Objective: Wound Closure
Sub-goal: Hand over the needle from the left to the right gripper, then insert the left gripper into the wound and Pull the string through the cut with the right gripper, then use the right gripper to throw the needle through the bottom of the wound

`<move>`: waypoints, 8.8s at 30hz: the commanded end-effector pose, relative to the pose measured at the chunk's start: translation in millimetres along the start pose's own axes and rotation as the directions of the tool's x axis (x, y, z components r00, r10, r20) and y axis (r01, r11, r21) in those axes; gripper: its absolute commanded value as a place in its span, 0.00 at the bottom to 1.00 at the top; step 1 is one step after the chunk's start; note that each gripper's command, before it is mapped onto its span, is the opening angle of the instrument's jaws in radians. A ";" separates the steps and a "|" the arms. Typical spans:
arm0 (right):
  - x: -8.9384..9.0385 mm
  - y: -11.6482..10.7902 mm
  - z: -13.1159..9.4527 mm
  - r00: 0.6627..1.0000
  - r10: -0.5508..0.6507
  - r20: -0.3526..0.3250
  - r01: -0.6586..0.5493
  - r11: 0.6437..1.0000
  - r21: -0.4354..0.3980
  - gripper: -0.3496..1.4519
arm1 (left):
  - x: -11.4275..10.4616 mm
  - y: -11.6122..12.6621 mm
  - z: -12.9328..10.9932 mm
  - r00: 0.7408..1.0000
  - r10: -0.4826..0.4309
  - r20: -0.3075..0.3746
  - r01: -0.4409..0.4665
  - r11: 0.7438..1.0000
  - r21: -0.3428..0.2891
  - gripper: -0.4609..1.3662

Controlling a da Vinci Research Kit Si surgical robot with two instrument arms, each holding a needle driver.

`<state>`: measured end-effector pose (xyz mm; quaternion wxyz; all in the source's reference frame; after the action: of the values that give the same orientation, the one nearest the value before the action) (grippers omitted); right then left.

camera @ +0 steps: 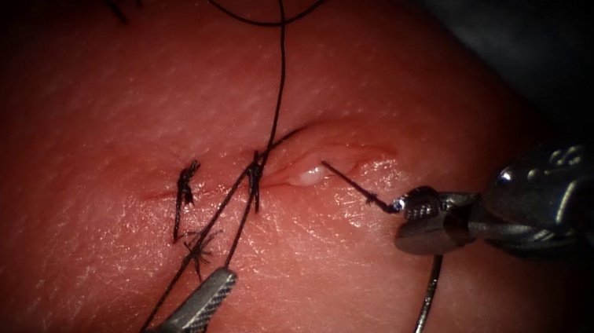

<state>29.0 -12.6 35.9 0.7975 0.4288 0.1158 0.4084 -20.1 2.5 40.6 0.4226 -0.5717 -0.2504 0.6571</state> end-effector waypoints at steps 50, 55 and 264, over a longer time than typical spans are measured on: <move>5.0 -13.4 0.1 0.885 -0.303 -0.355 0.453 0.742 0.495 0.00 | -8.3 -15.5 10.7 0.999 0.038 -0.022 -0.038 0.999 0.009 0.51; 5.1 -14.2 -0.6 0.868 -0.320 -0.380 0.482 0.729 0.486 0.00 | -9.5 -17.9 10.6 0.989 0.016 0.147 -0.026 0.998 0.061 0.30; 9.5 9.3 4.1 0.361 -0.767 -0.531 0.259 0.629 -0.733 0.00 | -4.6 -6.9 11.8 0.864 0.347 0.366 -0.432 0.884 0.181 1.00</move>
<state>32.1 -5.1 47.2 0.8211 -0.1105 0.4841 0.2816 -29.7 4.0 51.3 0.3031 -0.4369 -0.1081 0.8400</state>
